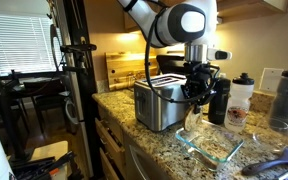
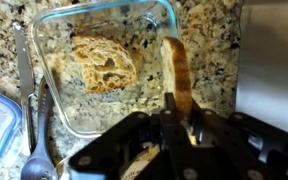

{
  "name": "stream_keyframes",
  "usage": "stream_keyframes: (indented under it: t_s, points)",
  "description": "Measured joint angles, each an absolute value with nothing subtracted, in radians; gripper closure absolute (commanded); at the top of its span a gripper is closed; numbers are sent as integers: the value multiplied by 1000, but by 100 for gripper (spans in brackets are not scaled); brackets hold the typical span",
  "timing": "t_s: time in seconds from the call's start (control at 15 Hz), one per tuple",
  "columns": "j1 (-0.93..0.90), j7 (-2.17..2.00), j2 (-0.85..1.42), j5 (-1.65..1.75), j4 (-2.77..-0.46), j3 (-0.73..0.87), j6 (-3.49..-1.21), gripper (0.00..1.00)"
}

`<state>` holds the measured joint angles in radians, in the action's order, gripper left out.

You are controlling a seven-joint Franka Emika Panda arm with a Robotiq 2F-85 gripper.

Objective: Pick up a slice of bread from the glass bowl and put it in the toaster.

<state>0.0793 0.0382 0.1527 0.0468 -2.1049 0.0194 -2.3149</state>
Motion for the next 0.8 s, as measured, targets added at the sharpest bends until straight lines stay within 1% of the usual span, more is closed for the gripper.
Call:
stream_keyframes:
  t_s: [0.8]
  points:
    - [45, 38, -39, 50, -2208, 9, -2305, 92]
